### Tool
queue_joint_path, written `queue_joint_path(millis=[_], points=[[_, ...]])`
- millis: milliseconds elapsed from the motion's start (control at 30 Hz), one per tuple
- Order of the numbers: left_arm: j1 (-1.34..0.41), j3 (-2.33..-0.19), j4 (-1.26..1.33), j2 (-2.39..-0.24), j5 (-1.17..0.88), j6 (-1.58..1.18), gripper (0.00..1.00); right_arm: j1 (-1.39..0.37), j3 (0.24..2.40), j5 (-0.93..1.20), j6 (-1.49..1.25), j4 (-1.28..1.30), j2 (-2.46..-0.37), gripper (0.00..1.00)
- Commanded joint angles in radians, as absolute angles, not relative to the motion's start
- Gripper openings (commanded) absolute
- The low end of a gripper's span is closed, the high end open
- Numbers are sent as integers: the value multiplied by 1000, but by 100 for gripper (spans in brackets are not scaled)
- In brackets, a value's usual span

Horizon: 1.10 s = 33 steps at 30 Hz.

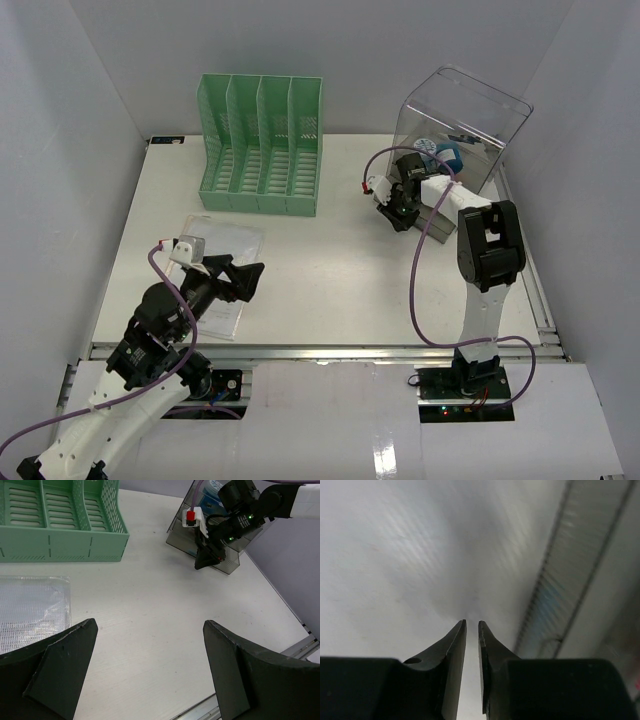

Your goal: Organize the desk

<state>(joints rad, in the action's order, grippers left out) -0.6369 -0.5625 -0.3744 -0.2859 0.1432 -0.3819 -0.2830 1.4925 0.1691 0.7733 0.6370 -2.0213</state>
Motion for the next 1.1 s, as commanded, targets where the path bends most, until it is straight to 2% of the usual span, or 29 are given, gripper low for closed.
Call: queue_joint_path(millis=[0,100,133,167,267,367,467,600,733,833,900,967,1067], points=[[-632,-554,-385,-282,155,-383,98,-273,1460,-132,664,422,-1977,22],[-632,-555,-387,-282,155,-383,98,-262,1422,-299,643,288,-1957,26],[-632,-554,-387,-284,155,-383,98,-257,1421,-311,643,261,-1957,30],[-632,-554,-387,-287,155,-383,98,-253,1421,-324,644,244,-1958,34],[-632,-555,-387,-292,155,-383,98,-240,1430,-318,656,243,-1965,61],[-632,-556,-388,-297,155,-383,98,-237,1418,-284,665,254,-1952,69],[-632,-555,-388,-303,155,-381,98,-238,1411,-165,673,310,-1930,72],[-632,-555,-388,-335,151,-374,98,-236,1432,398,756,649,-1833,70],[-632,-579,-412,-453,199,-373,98,-236,1387,877,849,811,-1703,70],[-608,-634,-428,-603,186,-369,98,-236,1327,1045,863,825,-1639,70],[-526,-683,-435,-703,92,-351,98,-236,1296,1103,875,829,-1613,70],[-366,-708,-424,-797,-38,-333,98,-235,1280,1134,895,843,-1587,70],[-112,-716,-380,-904,-340,-327,97,-235,1243,1151,899,834,-1562,70]])
